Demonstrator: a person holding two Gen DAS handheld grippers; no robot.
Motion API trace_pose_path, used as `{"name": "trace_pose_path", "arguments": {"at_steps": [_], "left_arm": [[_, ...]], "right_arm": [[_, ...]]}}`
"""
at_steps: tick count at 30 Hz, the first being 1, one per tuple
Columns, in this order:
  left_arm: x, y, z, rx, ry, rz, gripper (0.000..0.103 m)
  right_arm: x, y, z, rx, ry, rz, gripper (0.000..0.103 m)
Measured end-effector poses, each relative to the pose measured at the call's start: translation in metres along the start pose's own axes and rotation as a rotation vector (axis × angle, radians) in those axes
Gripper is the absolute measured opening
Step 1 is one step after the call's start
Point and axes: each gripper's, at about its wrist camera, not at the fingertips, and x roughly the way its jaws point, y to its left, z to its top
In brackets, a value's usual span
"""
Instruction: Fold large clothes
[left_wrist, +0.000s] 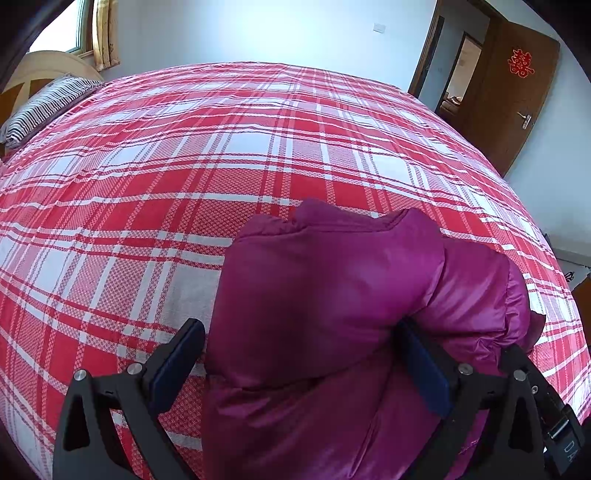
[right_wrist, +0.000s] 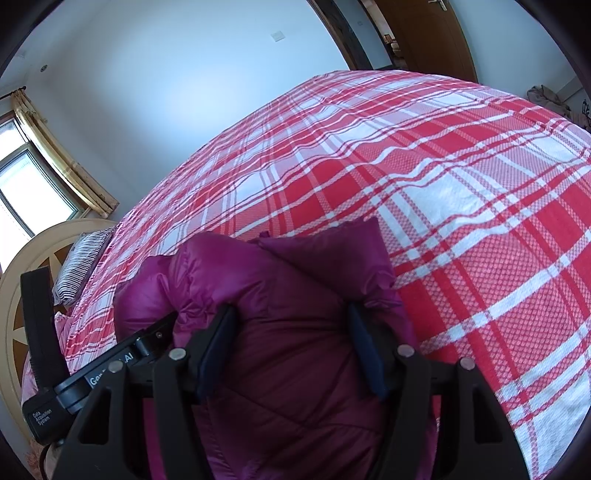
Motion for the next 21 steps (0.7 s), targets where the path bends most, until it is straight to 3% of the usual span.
{"name": "trace_pose_path", "arguments": {"at_steps": [8, 11, 13, 17, 21], "left_arm": [[-0.001, 0.005, 0.001, -0.018, 0.008, -0.032, 0.102], [-0.010, 0.020, 0.002, -0.062, 0.024, -0.125, 0.102], [-0.025, 0.030, -0.002, -0.056, 0.013, -0.148, 0.102], [-0.063, 0.046, -0.023, -0.017, -0.033, -0.212, 0.102], [-0.082, 0.057, -0.061, 0.003, -0.031, -0.295, 0.102]], "right_arm": [[0.002, 0.002, -0.001, -0.017, 0.004, -0.022, 0.066], [0.003, 0.003, -0.001, -0.019, 0.004, -0.024, 0.066], [0.004, 0.003, -0.001, -0.026, 0.005, -0.031, 0.066], [0.004, 0.003, -0.001, -0.027, 0.005, -0.028, 0.066], [0.004, 0.002, -0.002, -0.020, 0.002, -0.017, 0.067]]}}
